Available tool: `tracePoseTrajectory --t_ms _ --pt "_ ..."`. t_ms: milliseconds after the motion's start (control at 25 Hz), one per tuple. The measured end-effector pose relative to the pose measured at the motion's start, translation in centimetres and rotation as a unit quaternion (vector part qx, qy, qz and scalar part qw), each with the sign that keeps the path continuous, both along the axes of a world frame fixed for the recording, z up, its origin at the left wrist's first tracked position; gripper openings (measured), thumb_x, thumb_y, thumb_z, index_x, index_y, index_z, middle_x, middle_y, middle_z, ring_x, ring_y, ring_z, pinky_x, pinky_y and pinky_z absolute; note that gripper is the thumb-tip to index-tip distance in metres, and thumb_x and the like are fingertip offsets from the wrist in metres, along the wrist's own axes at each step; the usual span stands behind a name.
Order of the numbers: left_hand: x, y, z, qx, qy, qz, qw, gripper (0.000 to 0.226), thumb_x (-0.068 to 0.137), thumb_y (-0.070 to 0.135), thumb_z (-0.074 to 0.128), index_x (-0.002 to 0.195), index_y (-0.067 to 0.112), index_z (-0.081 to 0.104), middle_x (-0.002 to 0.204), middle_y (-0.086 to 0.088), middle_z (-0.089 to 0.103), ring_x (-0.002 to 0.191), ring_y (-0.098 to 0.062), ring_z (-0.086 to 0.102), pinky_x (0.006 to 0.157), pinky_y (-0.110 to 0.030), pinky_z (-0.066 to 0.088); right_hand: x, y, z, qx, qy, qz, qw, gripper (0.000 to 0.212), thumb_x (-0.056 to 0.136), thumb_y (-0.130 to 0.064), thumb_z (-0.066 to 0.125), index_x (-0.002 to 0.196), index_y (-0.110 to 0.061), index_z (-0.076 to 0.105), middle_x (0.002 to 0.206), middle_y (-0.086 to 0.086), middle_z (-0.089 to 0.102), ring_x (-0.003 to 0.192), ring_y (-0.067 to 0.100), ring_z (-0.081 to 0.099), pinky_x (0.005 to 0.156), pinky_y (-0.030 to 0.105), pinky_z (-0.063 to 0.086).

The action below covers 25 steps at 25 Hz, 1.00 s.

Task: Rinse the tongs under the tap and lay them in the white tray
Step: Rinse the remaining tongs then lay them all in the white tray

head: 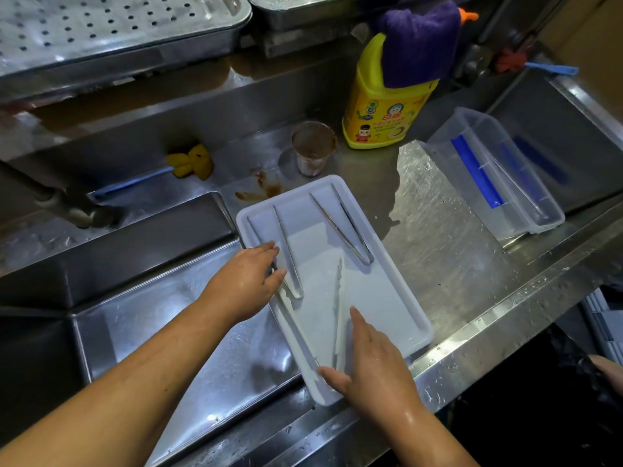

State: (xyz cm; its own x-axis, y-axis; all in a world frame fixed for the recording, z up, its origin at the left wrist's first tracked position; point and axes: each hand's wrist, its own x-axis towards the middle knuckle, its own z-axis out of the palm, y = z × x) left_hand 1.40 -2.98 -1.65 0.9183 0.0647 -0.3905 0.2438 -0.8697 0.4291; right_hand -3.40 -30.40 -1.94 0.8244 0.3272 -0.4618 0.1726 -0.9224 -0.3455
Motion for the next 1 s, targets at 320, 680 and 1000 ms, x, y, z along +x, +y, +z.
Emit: tracePoseTrajectory --t_ms 320,680,1000 --pt "1.3 -0.8 0.0 -0.007 -0.002 -0.013 1.0 0.053 0.107 0.045 0.044 0.156 0.022 0.047 0.169 0.003 0.035 0.153 -0.022 0.036 0.121 -0.041 0.033 2.8 -2.7 -0.2 -0.018 0.034 0.024 0.999 0.117 0.066 -0.089 0.063 0.159 -0.032 0.022 0.144 -0.006 0.047 0.128 0.018 0.047 0.113 0.038 0.04" --pt "1.7 -1.0 -0.1 0.036 0.007 -0.05 0.998 0.043 0.109 0.038 0.042 0.145 0.021 0.058 0.169 -0.001 0.036 0.149 -0.026 0.042 0.116 -0.04 0.039 13.7 1.6 0.6 0.039 -0.166 -0.047 0.984 0.046 0.098 -0.036 0.065 0.139 -0.02 0.057 0.125 0.013 0.057 0.111 0.035 0.057 0.087 0.045 0.053" --pt "1.6 -0.6 0.3 0.096 -0.041 -0.076 0.992 0.037 0.105 0.041 0.048 0.126 0.021 0.072 0.148 -0.002 0.061 0.133 -0.028 0.052 0.107 -0.046 0.048 17.2 2.0 0.1 -0.018 -0.181 -0.055 0.982 0.028 0.097 -0.028 0.063 0.119 -0.012 0.062 0.115 0.015 0.059 0.096 0.04 0.062 0.074 0.044 0.051"
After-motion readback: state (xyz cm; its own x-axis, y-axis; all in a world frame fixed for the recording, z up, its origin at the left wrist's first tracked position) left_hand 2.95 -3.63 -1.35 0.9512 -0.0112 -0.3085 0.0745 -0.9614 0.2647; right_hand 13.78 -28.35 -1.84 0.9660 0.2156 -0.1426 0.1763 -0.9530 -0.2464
